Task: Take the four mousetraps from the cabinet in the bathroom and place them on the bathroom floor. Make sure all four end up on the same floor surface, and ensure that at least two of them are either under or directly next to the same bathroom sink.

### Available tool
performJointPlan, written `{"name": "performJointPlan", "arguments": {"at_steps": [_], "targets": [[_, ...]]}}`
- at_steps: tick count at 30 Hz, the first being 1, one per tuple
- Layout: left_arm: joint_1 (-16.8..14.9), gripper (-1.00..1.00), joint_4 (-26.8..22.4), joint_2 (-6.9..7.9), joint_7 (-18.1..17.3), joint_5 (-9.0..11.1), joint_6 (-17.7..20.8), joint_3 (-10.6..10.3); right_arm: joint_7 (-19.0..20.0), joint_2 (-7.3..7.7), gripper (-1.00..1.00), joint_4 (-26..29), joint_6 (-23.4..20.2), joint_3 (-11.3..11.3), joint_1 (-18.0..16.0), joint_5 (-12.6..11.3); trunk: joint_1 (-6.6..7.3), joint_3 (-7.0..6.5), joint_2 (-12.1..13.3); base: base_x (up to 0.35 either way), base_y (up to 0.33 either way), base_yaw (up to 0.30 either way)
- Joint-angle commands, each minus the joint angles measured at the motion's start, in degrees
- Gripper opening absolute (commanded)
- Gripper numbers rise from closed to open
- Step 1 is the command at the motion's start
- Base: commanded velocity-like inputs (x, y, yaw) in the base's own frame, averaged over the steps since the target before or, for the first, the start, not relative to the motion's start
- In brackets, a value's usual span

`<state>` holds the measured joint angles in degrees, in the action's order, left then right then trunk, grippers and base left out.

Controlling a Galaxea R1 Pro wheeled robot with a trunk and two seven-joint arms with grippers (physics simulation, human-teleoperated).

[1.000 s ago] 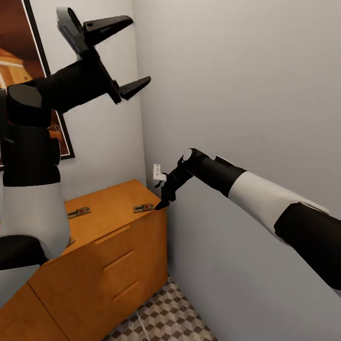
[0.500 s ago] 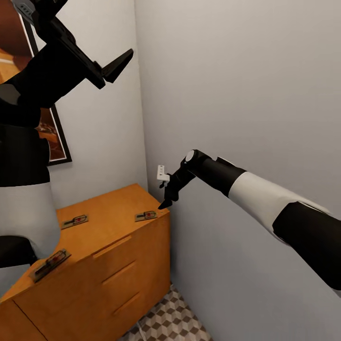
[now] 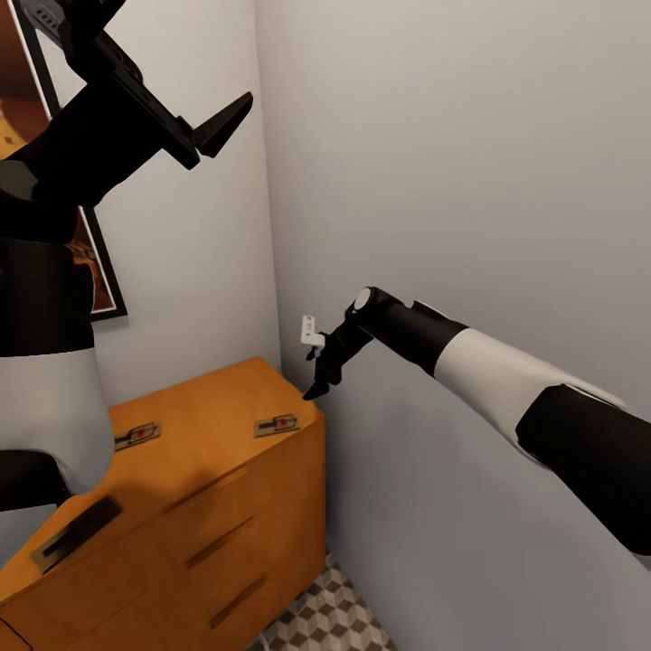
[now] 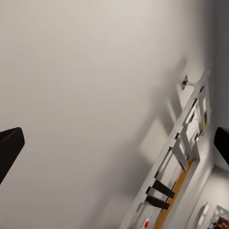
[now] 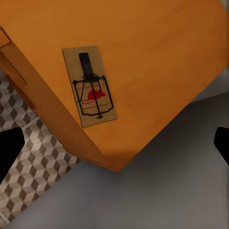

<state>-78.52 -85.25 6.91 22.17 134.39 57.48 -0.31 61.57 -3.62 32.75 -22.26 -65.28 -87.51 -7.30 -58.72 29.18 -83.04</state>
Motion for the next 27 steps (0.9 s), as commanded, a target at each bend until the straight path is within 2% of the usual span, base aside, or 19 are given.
{"name": "performJointPlan", "arguments": {"at_steps": [1,8,14,27], "targets": [[-0.1,1.00,0.0,0.03,0.5,0.6,0.0,0.0,0.0,-0.05,1.00,-0.2,-0.5,-0.3,-0.1,-0.6,-0.01,0.07,0.0,0.044,0.000,0.000],[-0.1,1.00,0.0,0.03,0.5,0.6,0.0,0.0,0.0,-0.86,1.00,-0.7,-0.4,-0.3,0.0,-0.7,-0.01,0.07,0.0,0.018,0.000,0.000],[-0.1,1.00,0.0,0.03,0.5,0.6,0.0,0.0,0.0,-2.46,1.00,-1.0,-0.4,-0.3,0.0,-0.9,-0.01,0.07,0.0,0.002,0.000,0.000],[-0.1,1.00,0.0,0.03,0.5,0.6,0.0,0.0,-0.1,-4.52,1.00,-2.1,-0.5,-0.5,0.9,-1.0,-0.01,0.07,0.0,0.000,0.000,0.000]]}}
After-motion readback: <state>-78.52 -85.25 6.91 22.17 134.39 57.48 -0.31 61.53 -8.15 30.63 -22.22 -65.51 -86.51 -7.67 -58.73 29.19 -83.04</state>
